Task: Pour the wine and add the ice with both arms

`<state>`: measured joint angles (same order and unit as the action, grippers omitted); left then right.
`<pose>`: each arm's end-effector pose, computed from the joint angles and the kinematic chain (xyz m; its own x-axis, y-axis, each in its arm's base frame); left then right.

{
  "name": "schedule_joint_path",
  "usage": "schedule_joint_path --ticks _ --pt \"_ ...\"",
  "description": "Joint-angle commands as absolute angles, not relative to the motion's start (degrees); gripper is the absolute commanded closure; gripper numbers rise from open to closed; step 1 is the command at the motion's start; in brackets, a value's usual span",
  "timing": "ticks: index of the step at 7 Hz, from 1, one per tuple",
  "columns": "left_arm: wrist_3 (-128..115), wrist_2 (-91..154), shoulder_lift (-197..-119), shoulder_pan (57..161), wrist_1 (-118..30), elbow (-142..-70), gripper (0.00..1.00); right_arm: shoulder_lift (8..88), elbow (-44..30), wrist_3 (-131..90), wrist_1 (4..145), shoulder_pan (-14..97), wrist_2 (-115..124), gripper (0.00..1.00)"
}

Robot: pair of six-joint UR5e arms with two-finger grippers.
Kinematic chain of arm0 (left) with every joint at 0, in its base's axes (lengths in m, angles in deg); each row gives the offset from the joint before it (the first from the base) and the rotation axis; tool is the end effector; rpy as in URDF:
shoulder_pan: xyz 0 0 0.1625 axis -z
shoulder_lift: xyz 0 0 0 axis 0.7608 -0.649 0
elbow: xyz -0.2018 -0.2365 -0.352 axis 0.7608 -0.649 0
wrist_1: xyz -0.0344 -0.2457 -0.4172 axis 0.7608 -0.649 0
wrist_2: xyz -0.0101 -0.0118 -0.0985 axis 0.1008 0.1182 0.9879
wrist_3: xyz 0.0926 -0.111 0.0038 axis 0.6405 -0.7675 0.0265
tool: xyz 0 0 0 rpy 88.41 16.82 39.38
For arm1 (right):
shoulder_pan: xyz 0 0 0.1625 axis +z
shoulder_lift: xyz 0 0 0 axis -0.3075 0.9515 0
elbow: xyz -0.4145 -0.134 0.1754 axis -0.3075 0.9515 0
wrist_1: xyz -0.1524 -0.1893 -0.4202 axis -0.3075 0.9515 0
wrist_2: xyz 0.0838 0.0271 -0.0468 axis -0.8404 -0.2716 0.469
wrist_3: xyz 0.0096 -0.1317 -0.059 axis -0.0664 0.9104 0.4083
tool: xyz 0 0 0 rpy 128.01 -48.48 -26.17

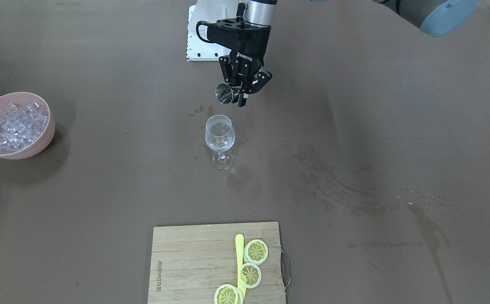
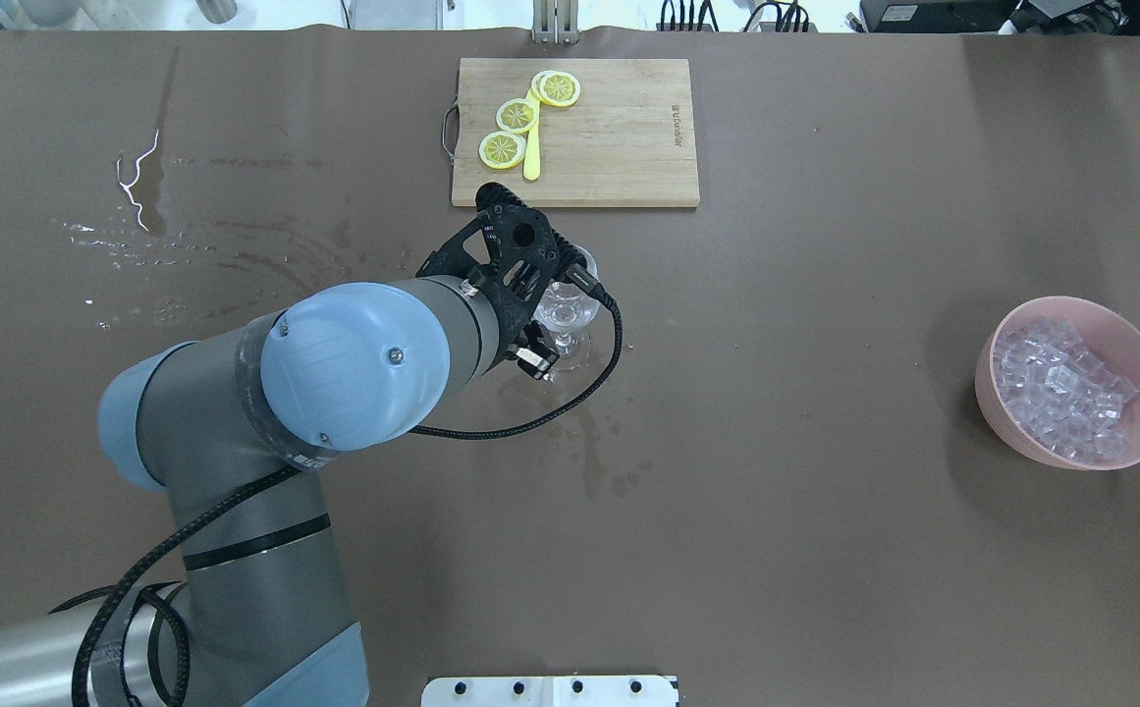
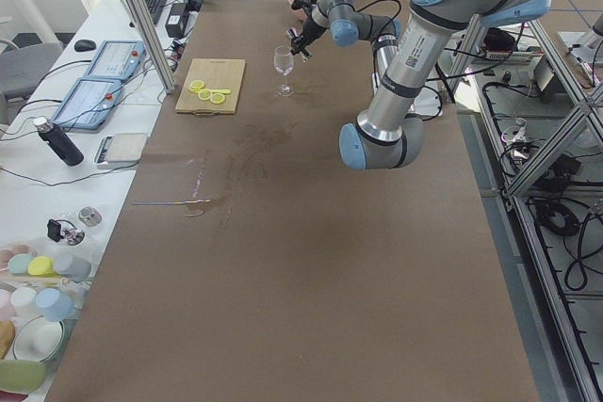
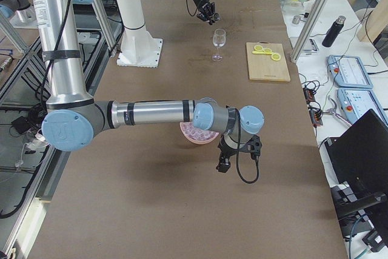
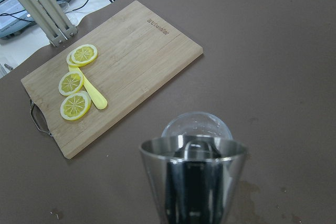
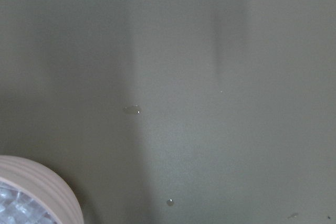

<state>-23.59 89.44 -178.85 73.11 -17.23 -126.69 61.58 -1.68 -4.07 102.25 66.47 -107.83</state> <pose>0.5725 -0.4236 0.0875 0.6865 0.6144 -0.3888 -0.0877 0.6008 0.7946 -0.0284 -0.5989 0.7118 0.7116 0.0571 0.7002 0.0954 0.9796 -0.1769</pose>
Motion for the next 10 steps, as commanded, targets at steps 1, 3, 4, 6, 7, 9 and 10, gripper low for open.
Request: schedule_joint_path --ticks 1,3,4,6,7,9,10 --pt "-22.7 89.4 -179.8 73.1 -15.2 -126.1 1.0 61.6 -0.5 -4.1 100.6 66.5 -108.2 0.0" --pt "-22.7 89.4 -181.3 73.1 -14.7 -124.0 1.0 61.6 -0.6 -4.2 100.5 66.5 -108.2 0.0" --pt "-22.7 89.4 -181.8 73.1 -14.6 -123.3 1.0 61.6 -1.2 -4.2 100.5 66.5 -108.2 0.0" --pt "-21.4 89.4 -181.7 73.2 -12.9 -123.1 1.0 61.6 -3.5 -4.2 100.4 66.6 -108.2 0.0" --pt "-21.3 89.4 -181.7 73.3 -11.8 -123.2 1.0 61.7 -5.1 -4.2 100.5 66.7 -108.1 0.0" --pt "-20.2 89.4 -183.2 73.3 -7.6 -123.2 1.0 61.8 -6.7 -4.2 100.5 67.0 -108.1 0.0" --pt "-20.2 89.4 -185.2 73.4 -4.3 -123.2 1.0 61.8 -6.7 -4.2 100.5 67.0 -108.1 0.0"
